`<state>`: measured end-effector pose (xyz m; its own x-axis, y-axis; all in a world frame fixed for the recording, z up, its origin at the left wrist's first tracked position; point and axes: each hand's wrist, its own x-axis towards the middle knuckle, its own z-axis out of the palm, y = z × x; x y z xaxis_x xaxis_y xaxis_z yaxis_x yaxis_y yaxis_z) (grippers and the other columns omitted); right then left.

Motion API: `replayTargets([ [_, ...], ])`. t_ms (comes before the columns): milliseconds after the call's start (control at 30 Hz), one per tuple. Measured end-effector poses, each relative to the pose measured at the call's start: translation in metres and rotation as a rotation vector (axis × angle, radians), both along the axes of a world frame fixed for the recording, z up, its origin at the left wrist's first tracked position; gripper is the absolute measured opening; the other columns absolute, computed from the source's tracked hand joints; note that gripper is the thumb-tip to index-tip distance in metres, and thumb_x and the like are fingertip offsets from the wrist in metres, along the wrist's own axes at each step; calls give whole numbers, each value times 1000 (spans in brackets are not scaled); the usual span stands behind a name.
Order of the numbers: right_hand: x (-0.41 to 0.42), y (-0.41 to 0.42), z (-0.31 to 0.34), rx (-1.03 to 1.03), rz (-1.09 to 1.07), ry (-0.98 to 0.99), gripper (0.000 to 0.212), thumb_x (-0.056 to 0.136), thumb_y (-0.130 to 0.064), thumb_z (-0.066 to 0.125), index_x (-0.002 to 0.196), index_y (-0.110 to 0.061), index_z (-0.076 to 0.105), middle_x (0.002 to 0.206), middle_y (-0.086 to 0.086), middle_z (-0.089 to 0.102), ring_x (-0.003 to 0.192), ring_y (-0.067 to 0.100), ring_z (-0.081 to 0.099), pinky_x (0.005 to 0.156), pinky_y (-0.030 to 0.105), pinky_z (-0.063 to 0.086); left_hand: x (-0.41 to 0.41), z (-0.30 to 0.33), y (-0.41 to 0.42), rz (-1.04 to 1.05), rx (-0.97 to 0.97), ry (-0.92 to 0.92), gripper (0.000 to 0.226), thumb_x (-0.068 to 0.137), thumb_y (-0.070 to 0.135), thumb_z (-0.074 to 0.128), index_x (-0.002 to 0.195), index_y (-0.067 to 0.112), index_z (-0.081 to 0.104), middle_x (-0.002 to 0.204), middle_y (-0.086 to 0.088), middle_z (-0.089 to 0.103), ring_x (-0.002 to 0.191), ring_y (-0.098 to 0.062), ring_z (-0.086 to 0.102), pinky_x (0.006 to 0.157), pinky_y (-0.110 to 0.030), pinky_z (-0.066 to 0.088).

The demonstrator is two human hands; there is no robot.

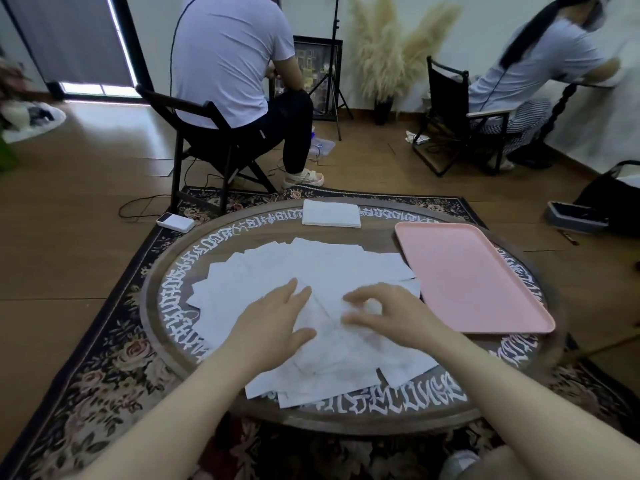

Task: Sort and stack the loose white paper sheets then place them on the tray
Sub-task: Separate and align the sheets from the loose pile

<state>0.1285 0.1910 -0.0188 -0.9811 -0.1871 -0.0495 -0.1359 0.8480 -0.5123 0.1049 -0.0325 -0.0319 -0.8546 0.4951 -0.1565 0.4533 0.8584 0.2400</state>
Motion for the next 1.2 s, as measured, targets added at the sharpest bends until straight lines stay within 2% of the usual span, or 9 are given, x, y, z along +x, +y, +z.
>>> replayTargets([
  [167,-31,34,-19,-503,-627,-90,32,95,-27,63,122,-10,59,111,3,56,93,19,54,81,29,41,-11,-13,10,-5,-40,-49,77,97,59,43,157,32,4,165,1,-14,152,-18,-6,122,-45,9],
  [300,-42,44,-33,-678,-775,-326,29,92,-29,66,90,0,59,82,5,44,67,18,39,57,27,26,-24,-16,11,83,10,-91,84,93,64,45,157,33,0,164,0,-17,152,-20,-10,121,-48,2],
  [400,-53,41,-29,-704,-768,-301,18,88,-36,71,93,-21,63,81,-7,55,71,7,50,65,27,35,-29,-18,8,93,18,-142,87,92,64,48,157,34,0,164,0,-16,152,-19,-8,121,-47,3],
  [533,-66,36,-26,-716,-678,-260,41,82,-38,78,114,-15,69,115,-2,66,106,18,61,91,33,46,-31,-19,6,83,12,-128,83,94,61,47,157,32,2,165,1,-15,152,-18,-5,122,-45,7],
  [633,-73,38,-21,-818,-675,-374,46,77,-44,80,110,-13,72,111,3,74,106,23,67,105,38,46,-32,-18,5,77,15,-143,82,94,60,47,157,32,2,165,2,-13,152,-17,-3,122,-44,11],
  [733,-75,38,-26,-776,-597,-469,50,75,-48,80,111,-14,71,104,2,76,99,22,71,97,35,52,-34,-19,3,66,6,-162,85,93,60,50,157,32,1,165,1,-13,152,-17,-5,123,-44,9],
  [833,-76,29,-35,-754,-500,-335,26,81,-28,80,101,-15,72,92,-1,78,78,13,74,67,24,56,-35,-21,3,50,12,-161,86,92,60,53,156,37,0,165,1,-15,152,-17,-8,123,-44,4],
  [1033,-75,29,-32,-756,-316,-159,19,86,0,69,89,-18,72,80,-6,75,71,11,70,66,22,56,-36,-24,3,33,22,-169,81,94,57,52,154,42,0,164,2,-16,152,-17,-11,123,-46,1],
  [1200,-71,30,-30,-760,-390,-332,18,79,-24,81,94,-19,73,86,-2,78,75,14,75,62,23,57,-35,-25,4,52,24,-160,83,94,56,51,155,39,-4,164,2,-18,151,-16,-11,122,-46,1],
])
